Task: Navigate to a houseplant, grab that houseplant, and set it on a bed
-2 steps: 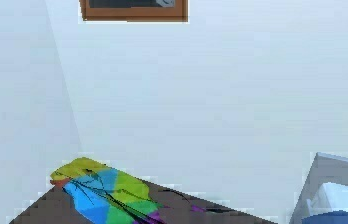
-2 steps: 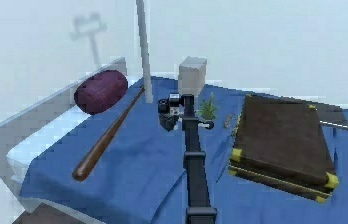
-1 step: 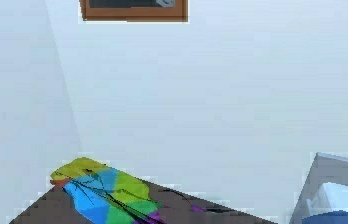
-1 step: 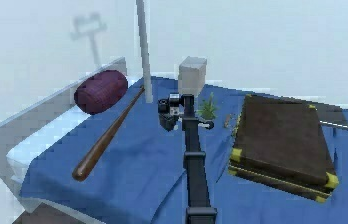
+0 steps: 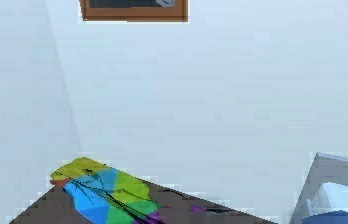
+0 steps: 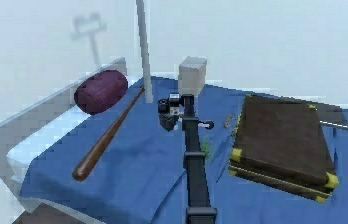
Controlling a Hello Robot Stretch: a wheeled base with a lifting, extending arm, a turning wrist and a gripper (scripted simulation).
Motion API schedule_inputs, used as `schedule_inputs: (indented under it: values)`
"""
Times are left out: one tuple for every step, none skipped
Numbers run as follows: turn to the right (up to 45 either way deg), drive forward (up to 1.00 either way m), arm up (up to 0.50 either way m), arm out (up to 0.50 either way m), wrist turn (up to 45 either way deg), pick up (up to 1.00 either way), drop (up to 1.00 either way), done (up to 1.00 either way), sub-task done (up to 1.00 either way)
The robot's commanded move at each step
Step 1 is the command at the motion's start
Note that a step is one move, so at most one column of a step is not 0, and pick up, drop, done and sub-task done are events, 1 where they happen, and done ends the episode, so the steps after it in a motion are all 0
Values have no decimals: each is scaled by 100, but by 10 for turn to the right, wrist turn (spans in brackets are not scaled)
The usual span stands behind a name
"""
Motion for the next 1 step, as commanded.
schedule_inputs:
  values:
    - [0,0,10,0,0,0,0,0,0]
